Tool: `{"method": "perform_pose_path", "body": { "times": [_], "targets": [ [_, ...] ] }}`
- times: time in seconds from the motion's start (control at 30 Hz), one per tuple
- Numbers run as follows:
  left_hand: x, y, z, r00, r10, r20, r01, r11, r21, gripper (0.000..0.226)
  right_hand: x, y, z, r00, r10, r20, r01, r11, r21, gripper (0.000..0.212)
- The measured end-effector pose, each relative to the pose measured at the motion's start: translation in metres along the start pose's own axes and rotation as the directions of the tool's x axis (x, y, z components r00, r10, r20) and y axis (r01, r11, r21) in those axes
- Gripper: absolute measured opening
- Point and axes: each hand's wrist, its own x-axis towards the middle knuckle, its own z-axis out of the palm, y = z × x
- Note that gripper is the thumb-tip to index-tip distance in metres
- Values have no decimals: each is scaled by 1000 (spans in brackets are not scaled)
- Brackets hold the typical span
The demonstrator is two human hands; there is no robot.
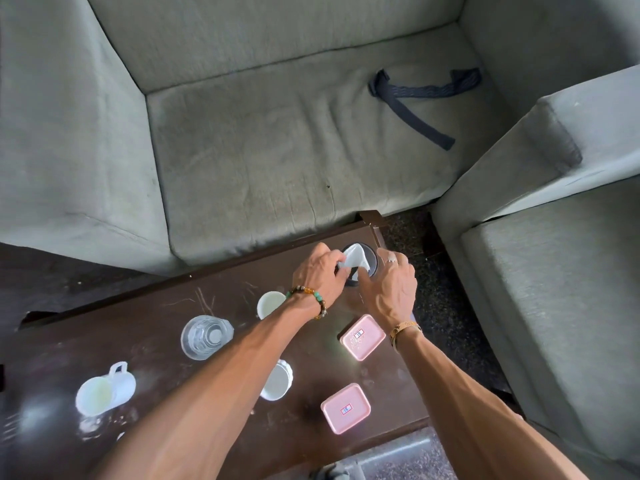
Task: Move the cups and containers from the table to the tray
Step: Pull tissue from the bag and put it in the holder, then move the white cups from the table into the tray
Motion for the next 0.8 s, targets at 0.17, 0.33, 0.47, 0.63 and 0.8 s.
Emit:
{"method": "perform_pose_path", "body": {
  "times": [0.17, 0.33, 0.47, 0.63, 0.8],
  "targets": [
    [-31, 8, -53, 999, 22, -26, -21, 1000, 14, 19, -34, -11, -41, 995, -103, -10, 102, 992, -79, 68],
    [-66, 24, -114, 997, 17, -80, -16, 1000, 14, 22, -53, -37, -94, 989, -146, -35, 144, 988, -45, 74],
    [-91, 40, -159, 987, 11, -157, -10, 1000, 5, 21, -66, -60, -134, 975, -205, -89, 203, 979, -26, 70],
    [-129, 48, -200, 976, 15, -219, -6, 999, 41, 22, -86, -89, -166, 953, -270, -136, 272, 962, -1, 71],
    [-162, 45, -229, 965, 43, -258, -21, 996, 86, 25, -119, -113, -181, 918, -356, -173, 351, 934, -59, 72]
  ]
}}
